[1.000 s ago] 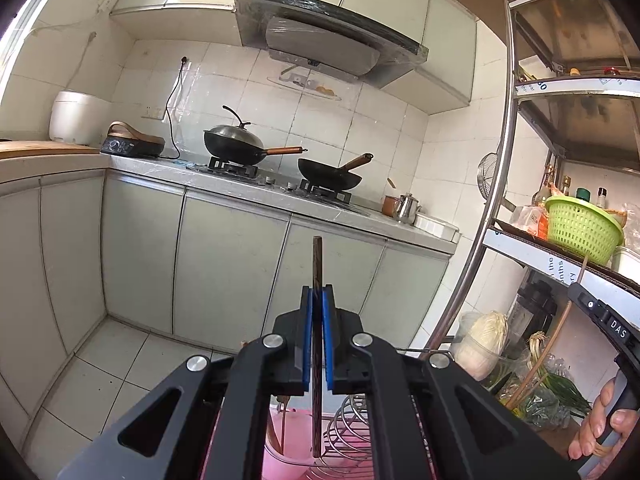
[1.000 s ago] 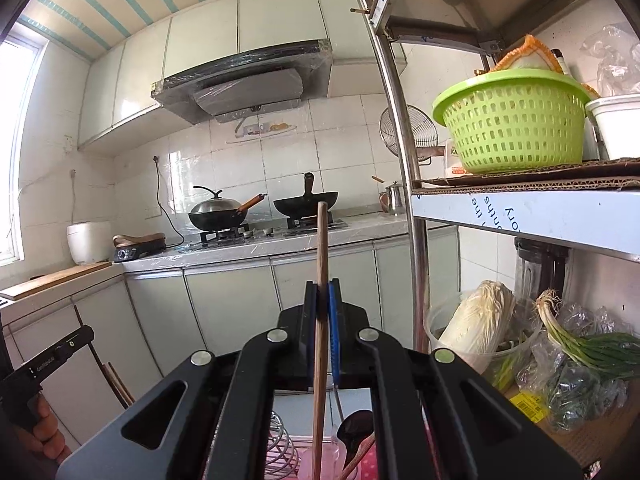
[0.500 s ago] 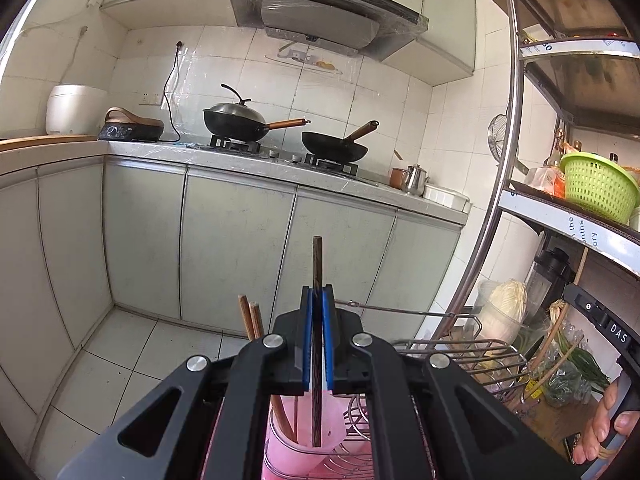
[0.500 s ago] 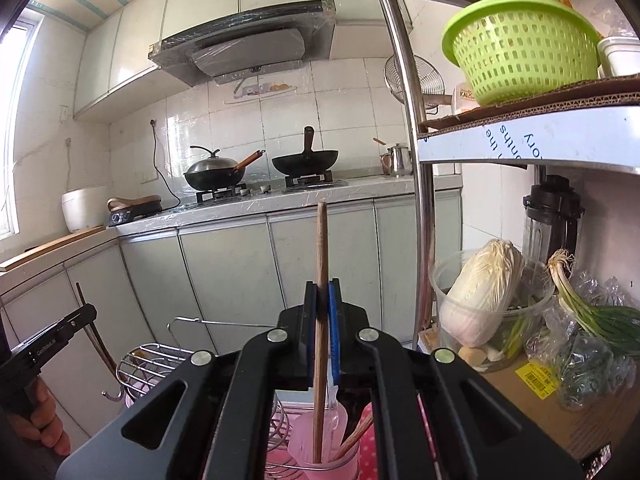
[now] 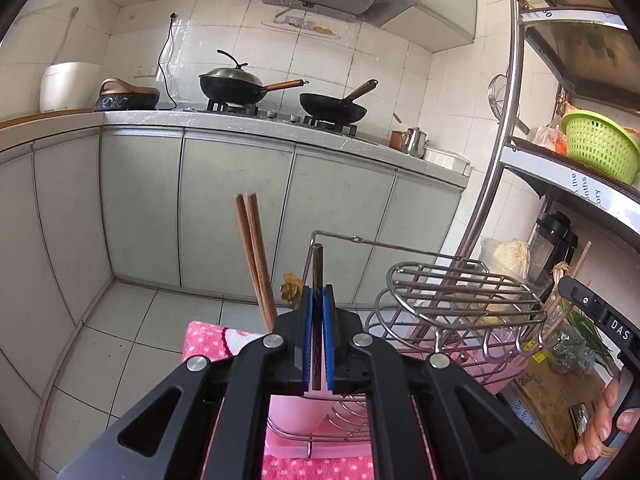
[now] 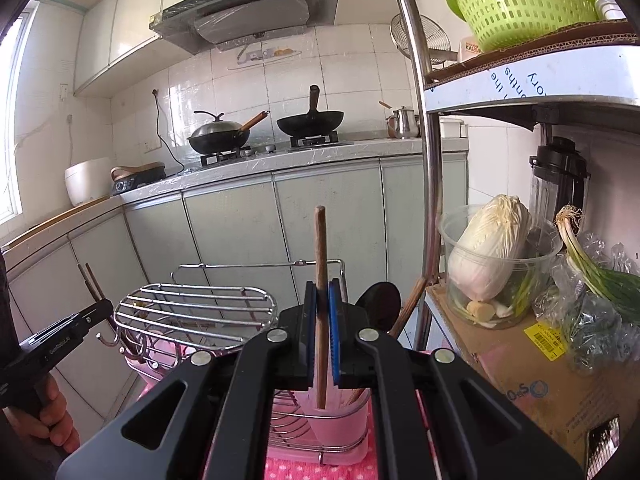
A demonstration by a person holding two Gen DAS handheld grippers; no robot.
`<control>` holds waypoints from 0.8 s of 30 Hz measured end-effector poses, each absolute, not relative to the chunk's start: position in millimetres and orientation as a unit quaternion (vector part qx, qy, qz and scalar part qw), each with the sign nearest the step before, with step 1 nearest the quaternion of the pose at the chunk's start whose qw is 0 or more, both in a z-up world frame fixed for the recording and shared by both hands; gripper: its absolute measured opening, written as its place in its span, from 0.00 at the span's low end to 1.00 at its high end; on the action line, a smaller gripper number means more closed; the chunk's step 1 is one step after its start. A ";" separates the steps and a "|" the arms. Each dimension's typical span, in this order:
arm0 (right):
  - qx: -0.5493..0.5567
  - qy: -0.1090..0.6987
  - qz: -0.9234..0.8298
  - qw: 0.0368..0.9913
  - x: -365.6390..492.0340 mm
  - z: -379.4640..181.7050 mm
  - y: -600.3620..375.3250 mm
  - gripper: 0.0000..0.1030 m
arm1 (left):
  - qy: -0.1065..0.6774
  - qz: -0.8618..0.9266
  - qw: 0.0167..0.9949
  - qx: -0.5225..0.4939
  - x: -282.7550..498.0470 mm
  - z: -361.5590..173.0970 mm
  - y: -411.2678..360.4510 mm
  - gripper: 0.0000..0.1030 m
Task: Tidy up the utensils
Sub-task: 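Lower both chopsticks into the pink cups and open both tools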
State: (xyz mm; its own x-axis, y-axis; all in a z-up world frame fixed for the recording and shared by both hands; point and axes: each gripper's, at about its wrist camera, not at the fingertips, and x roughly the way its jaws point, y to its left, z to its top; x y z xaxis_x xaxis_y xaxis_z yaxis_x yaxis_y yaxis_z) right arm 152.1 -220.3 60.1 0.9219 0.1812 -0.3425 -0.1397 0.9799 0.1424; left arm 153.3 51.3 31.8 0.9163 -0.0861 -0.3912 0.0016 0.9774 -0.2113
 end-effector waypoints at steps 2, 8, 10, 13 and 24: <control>0.057 0.190 0.082 0.977 152.7 57.9 -219.0 0.06 | 0.217 -0.023 0.970 -0.109 156.9 26.2 52.1 0.04; 0.058 0.217 0.089 0.970 153.2 52.7 -219.7 0.07 | 0.231 -0.010 0.967 -0.104 154.0 20.7 52.3 0.09; 0.057 0.220 0.089 0.970 150.9 54.7 -220.9 0.09 | 0.232 -0.009 0.967 -0.106 149.9 22.6 52.1 0.22; 0.057 0.215 0.090 0.971 144.8 59.7 -223.2 0.24 | 0.221 -0.011 0.969 -0.107 140.4 27.6 51.6 0.26; 0.061 0.171 0.090 0.979 95.5 90.4 -236.0 0.32 | 0.225 -0.024 0.965 -0.130 96.1 38.2 52.7 0.30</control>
State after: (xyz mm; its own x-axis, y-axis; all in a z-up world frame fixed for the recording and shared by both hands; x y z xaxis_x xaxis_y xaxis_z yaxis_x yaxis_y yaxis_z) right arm 95.5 -236.0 90.4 0.9255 0.1979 -0.3230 -0.1563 0.9762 0.1504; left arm 96.1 52.7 38.2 0.8972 -0.1059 -0.4288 -0.0113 0.9650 -0.2620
